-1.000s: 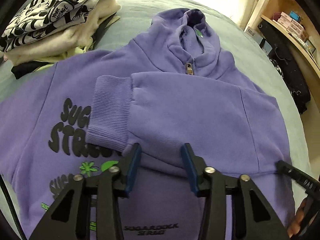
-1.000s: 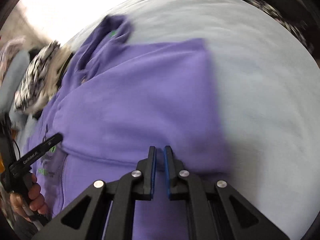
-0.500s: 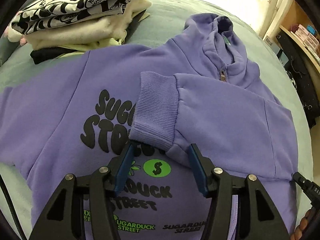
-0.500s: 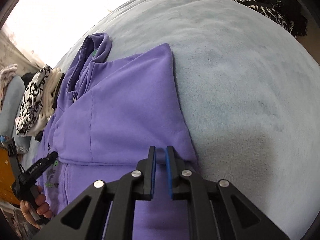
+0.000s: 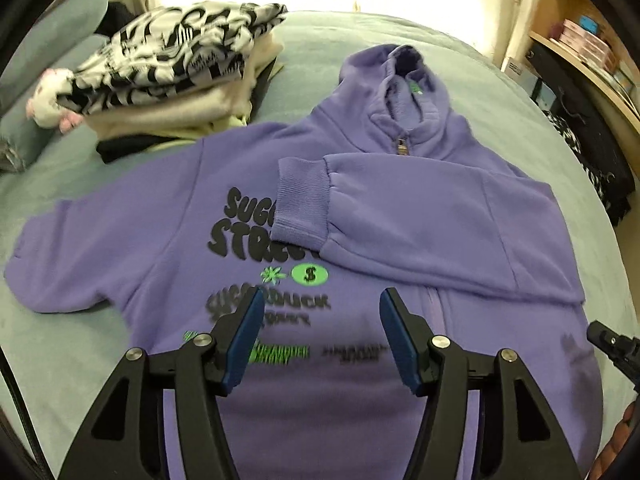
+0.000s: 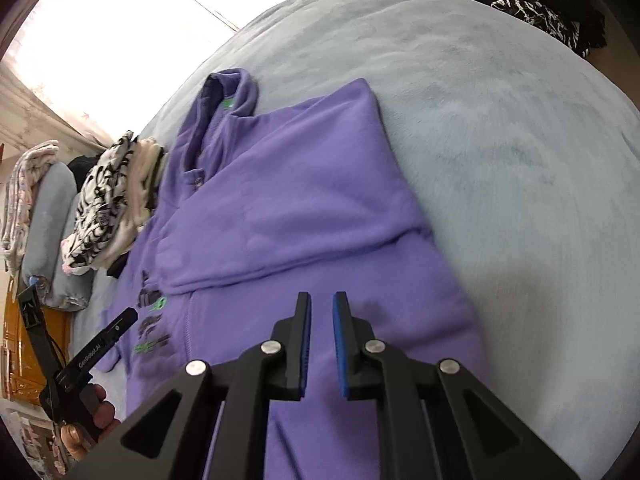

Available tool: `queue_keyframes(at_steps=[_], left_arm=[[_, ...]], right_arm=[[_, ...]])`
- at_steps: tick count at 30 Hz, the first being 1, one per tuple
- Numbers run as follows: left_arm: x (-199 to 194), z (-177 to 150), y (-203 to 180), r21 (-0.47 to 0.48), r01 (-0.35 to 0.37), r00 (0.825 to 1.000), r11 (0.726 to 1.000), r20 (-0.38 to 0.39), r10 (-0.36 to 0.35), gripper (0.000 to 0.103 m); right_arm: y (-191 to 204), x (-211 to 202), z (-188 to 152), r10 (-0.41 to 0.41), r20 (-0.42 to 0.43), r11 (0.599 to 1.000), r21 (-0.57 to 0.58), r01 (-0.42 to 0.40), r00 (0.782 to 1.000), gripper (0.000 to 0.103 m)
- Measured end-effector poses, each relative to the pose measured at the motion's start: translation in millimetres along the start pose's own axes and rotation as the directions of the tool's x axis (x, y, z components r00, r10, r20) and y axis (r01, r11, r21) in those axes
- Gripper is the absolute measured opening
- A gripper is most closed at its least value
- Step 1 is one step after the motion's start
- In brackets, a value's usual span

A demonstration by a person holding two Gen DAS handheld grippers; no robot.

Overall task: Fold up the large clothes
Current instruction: 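Move the left tool to the other sleeve's cuff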

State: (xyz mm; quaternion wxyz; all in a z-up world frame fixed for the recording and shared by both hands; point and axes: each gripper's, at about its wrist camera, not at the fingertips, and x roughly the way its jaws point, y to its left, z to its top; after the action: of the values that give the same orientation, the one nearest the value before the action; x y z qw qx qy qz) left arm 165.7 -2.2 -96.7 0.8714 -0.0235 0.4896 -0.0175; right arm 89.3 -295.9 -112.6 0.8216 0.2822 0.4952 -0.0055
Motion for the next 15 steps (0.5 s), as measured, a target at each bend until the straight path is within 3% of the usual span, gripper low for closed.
queue_keyframes(at_steps=[8, 15], left_arm=[[-54, -33, -1, 0.058, -0.003, 1.000, 0.998, 0.013, 0.002, 0.061], [-82, -62, 29, 0.042, 0.000, 1.000, 0.999, 0.009, 0.000, 0.062]], right_arm=[[32, -26, -36, 0.026, -0.003, 0.998, -0.055, -0.026, 1.000, 0.011], [72, -38, -70, 0.009, -0.013, 0.988, -0.152, -0.011, 1.000, 0.011]])
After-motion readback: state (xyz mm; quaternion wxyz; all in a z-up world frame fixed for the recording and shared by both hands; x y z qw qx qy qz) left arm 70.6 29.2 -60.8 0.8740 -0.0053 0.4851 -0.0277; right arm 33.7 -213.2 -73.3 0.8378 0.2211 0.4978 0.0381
